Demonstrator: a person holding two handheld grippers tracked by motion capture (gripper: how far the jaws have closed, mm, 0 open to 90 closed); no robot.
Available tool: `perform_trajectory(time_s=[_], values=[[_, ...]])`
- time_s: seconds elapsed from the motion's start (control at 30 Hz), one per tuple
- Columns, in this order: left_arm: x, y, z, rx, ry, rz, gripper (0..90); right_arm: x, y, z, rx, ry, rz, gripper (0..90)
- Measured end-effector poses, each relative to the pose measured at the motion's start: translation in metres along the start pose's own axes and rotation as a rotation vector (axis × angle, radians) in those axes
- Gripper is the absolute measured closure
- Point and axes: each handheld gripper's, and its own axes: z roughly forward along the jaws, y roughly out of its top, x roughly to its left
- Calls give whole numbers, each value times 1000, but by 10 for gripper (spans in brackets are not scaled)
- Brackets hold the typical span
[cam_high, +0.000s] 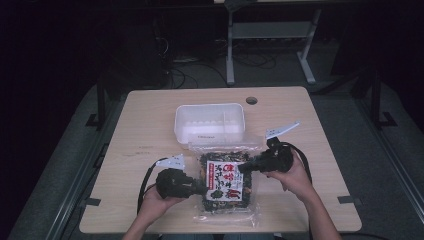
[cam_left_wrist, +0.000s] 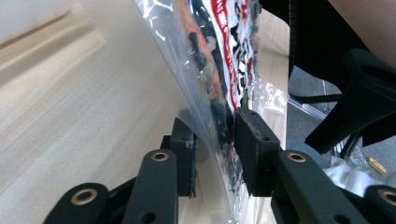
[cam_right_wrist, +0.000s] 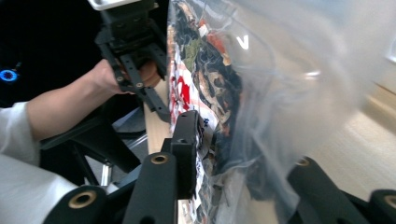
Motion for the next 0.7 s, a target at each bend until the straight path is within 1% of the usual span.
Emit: perform_trajectory(time_s=[0.03,0.13,0.27,0.3,0.33,0.37,0.4,0.47,0.5,0.53,0.67,0.7], values=[[0,0,0,-3,3,-1,662,0,0,-1,-1,15,-1,718],[2,0,-1,3,8,-2,623,3,1,-3,-1,31,-8,737],[2,-1,-3,2,24,1,585,8,4,-6,-1,22,-21,743],[1,-1,-5,1,36,0,585,8,4,-6,-1,22,-21,743],[2,-1,-6,6,53,5,564,12,7,-11,-13,-2,-33,747],[2,-2,-9,16,73,-1,535,14,8,-13,-19,-14,-40,749],[2,-2,-11,22,82,3,522,15,9,-17,-29,-24,-44,750],[1,-3,-13,29,103,9,504,18,10,-24,-35,-58,-46,751],[1,-3,-13,29,103,9,499,18,10,-24,-35,-58,-46,751],[0,-4,-15,38,117,15,496,20,12,-30,-44,-84,-51,751],[1,-6,-16,54,134,19,478,23,13,-40,-64,-122,-54,752],[0,-7,-16,64,148,23,475,24,14,-41,-66,-132,-55,752]])
